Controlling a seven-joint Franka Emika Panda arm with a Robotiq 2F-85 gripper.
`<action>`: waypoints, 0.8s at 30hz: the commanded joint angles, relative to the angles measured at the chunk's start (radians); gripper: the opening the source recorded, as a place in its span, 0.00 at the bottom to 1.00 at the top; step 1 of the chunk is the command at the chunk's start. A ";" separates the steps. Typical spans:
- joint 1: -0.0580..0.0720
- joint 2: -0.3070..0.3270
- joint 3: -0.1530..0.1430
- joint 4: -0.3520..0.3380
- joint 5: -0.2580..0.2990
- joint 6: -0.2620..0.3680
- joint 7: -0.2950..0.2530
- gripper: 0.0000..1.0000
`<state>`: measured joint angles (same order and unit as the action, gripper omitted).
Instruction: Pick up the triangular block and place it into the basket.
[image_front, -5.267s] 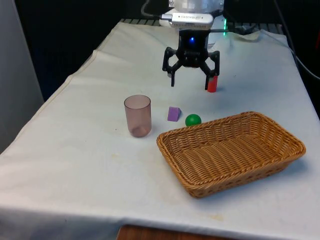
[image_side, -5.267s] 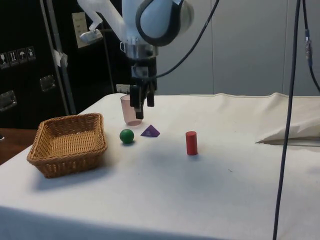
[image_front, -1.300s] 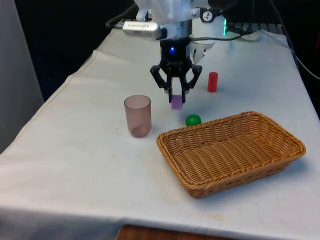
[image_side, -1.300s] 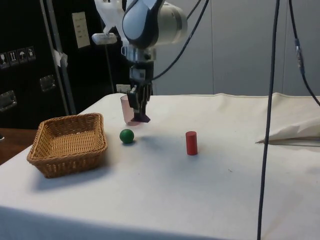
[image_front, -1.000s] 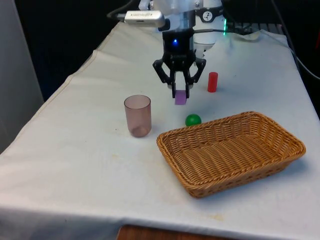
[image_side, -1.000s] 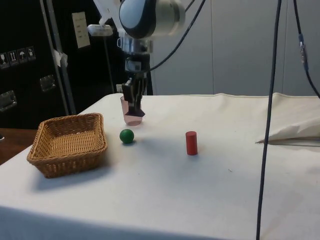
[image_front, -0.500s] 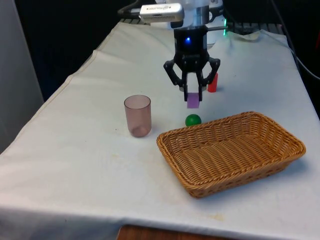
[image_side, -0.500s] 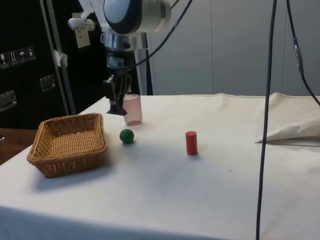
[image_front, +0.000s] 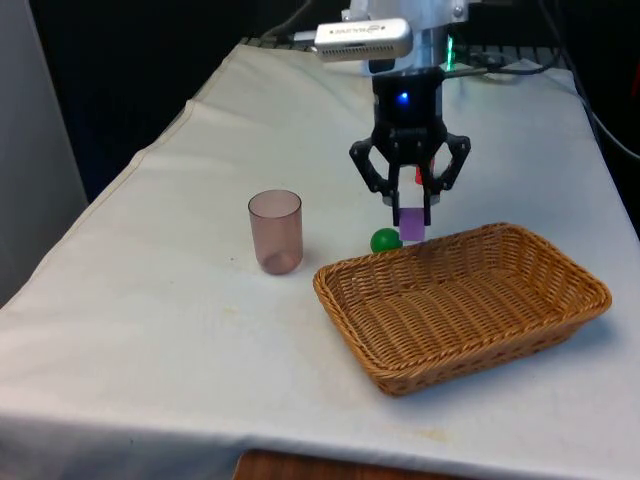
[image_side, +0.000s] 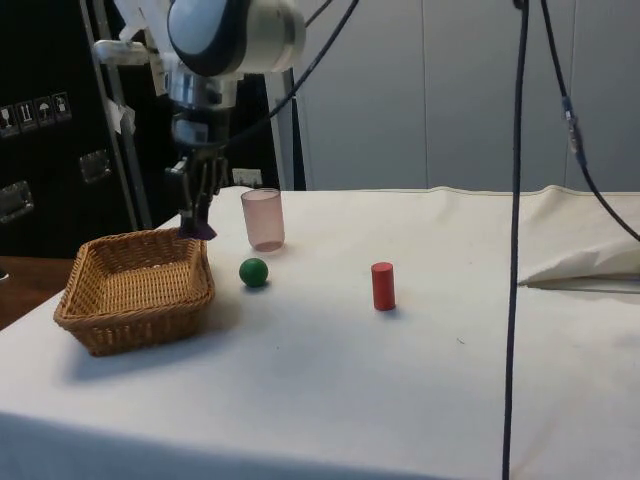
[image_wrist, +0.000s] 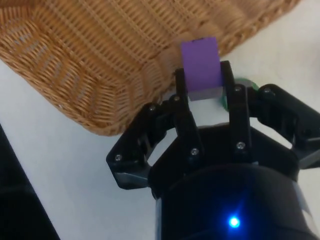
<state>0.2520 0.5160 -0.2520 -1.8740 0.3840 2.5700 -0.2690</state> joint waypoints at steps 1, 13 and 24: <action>0.007 0.015 -0.002 0.019 -0.007 -0.008 0.016 0.33; 0.010 0.100 0.022 0.115 -0.002 -0.003 0.041 0.33; 0.008 0.200 0.043 0.211 0.007 0.003 0.055 0.33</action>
<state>0.2600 0.7050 -0.2130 -1.6740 0.3860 2.5710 -0.2190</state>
